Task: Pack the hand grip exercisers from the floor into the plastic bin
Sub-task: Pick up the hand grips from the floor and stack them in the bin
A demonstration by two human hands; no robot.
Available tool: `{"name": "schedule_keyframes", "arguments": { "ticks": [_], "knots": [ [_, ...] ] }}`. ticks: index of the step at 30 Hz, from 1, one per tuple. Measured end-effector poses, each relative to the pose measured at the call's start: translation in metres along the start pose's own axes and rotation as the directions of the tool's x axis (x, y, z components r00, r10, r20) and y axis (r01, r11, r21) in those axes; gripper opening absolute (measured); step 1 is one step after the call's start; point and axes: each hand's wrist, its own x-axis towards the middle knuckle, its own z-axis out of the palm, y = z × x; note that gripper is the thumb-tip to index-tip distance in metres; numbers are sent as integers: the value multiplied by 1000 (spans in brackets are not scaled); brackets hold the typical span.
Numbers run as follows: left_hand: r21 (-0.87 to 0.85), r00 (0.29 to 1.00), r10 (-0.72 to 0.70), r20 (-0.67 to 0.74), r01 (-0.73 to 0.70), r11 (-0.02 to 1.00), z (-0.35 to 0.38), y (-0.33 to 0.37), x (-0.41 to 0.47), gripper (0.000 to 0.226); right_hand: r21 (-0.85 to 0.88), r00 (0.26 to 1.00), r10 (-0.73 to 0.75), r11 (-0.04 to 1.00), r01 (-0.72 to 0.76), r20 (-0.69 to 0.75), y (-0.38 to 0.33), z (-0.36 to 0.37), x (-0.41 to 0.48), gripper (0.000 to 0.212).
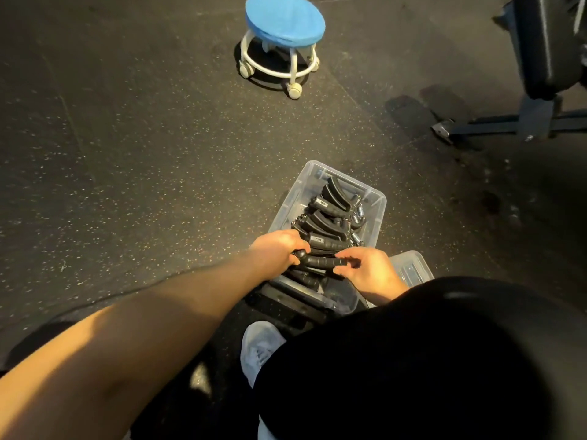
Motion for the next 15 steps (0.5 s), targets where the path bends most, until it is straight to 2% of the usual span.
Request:
{"name": "schedule_keyframes", "arguments": {
  "ticks": [4,6,8,12,15],
  "knots": [
    [-11,996,22,-87,-23,1000,18,-6,-1,34,-35,993,90,996,-87,78,-4,21,4,32],
    [-52,986,6,-165,-15,999,26,-7,1,32,-10,983,176,984,-176,49,-6,30,10,30],
    [-56,982,-23,-187,13,998,28,-7,5,32,42,967,252,966,-254,35,-8,34,18,30],
    [-4,973,-8,-231,7,1000,28,-14,8,30,99,955,295,951,-294,4,-6,35,26,25],
    [200,885,126,-448,-38,979,29,-21,5,25,146,946,319,940,-309,-52,-7,37,24,21]
  ]
}}
